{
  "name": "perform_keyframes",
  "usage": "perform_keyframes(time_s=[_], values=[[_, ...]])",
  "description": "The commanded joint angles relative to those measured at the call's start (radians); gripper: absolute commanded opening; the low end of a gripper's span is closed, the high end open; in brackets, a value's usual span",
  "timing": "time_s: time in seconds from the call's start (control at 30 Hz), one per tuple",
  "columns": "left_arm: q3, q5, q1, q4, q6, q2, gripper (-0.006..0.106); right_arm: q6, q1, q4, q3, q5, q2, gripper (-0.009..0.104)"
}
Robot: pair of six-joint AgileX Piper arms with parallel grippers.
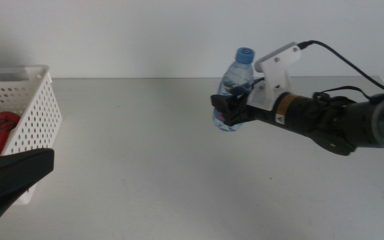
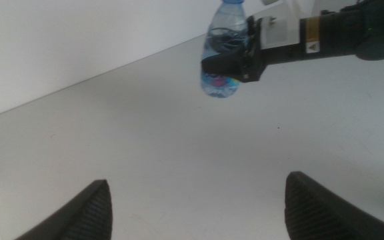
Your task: Use arms to grab the bottles and put them into the dustbin to the left of the table.
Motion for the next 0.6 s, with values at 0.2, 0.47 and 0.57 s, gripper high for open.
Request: perform_keyframes(time_s=[0.2, 0.47, 0.57], values=[[-0.022, -0.078, -0.007, -0.008, -0.012, 0.005, 0.086, 0.131, 0.143, -0.106, -0.306, -0.085, 0.133, -0.001], [-0.022, -0.078, -0.007, -0.008, -0.012, 0.005, 0.086, 0.128, 0.24, -0.102, -0.362, -0.127, 0.235, -0.001], [-0.022, -0.078, -0.007, -0.008, -0.012, 0.005, 0.086, 0.126, 0.26, -0.101, -0.362, -0.137, 0.257, -0.001]])
